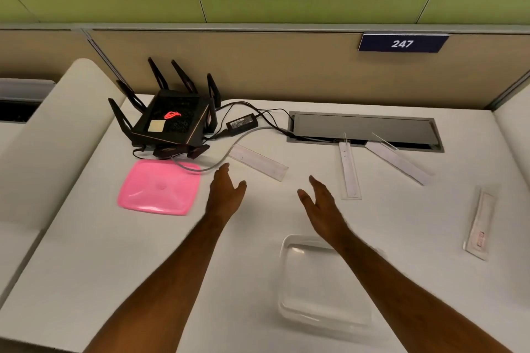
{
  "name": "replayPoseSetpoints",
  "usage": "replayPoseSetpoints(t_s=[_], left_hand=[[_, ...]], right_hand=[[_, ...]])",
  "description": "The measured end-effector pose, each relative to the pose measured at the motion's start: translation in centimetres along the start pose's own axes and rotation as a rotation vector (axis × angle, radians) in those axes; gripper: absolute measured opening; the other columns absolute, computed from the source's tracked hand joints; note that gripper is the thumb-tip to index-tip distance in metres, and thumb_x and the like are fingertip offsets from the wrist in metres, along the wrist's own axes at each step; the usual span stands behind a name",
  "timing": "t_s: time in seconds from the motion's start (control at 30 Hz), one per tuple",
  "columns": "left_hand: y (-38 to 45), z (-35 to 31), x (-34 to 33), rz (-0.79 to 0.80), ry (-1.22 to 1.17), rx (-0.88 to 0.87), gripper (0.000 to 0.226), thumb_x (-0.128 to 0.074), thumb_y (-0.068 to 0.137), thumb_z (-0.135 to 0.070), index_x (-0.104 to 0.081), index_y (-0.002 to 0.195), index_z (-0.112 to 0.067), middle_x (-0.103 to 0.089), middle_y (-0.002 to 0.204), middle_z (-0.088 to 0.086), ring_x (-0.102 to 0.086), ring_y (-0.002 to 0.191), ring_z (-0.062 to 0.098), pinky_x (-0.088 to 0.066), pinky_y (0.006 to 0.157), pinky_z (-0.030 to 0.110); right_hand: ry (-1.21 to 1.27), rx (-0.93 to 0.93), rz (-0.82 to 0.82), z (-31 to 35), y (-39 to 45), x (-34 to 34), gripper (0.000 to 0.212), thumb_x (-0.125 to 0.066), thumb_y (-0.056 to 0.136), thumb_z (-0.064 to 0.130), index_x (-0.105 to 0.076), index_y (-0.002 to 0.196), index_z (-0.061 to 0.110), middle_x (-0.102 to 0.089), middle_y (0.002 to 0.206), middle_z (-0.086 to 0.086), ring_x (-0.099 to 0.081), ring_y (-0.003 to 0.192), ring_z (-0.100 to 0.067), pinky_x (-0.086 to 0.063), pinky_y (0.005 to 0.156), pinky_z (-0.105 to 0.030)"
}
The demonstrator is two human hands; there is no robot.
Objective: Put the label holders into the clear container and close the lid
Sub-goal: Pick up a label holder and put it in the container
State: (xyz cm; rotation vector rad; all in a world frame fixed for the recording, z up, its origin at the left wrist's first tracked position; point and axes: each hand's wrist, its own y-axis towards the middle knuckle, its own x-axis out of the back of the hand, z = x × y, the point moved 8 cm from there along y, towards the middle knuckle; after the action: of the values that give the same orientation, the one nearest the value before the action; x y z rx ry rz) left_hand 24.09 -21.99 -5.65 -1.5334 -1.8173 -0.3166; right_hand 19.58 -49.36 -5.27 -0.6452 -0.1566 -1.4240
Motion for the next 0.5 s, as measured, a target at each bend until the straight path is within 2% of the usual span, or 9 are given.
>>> replayPoseSetpoints(t_s=[0.13,0.23,0.5], left_hand=[[3.6,-0.4,0.3,0.005,0.019,0.028,0.077,-0.067,0.094,-0.021,-0.025,0.157,-0.009,-0.032,0.161,0.014,-0.036,0.146,0.032,-0.034,0.118,0.044],[5.8,-0.5,0.3,0.014,0.02,0.051,0.079,-0.067,0.094,-0.017,-0.022,0.158,-0.009,-0.028,0.162,0.014,-0.033,0.147,0.033,-0.034,0.118,0.043],[9.8,-0.4,-0.3,0.018,0.081,0.083,0.081,-0.065,0.092,-0.013,-0.019,0.159,-0.011,-0.032,0.161,0.015,-0.031,0.147,0.036,-0.035,0.117,0.049]], right_hand=[[0.01,-0.052,0.103,-0.5,2.4,-2.5,0.072,-0.042,0.103,0.057,-0.019,0.163,0.026,-0.021,0.17,0.003,-0.021,0.156,-0.016,-0.016,0.12,-0.028],[-0.012,-0.078,0.161,-1.1,3.9,-4.1,0.076,-0.042,0.102,0.059,-0.014,0.164,0.025,-0.018,0.171,0.002,-0.02,0.157,-0.018,-0.017,0.125,-0.037],[-0.049,-0.076,0.227,-1.5,7.3,-6.5,0.078,-0.053,0.102,0.047,-0.012,0.164,0.022,-0.02,0.17,0.0,-0.023,0.156,-0.021,-0.02,0.123,-0.035]])
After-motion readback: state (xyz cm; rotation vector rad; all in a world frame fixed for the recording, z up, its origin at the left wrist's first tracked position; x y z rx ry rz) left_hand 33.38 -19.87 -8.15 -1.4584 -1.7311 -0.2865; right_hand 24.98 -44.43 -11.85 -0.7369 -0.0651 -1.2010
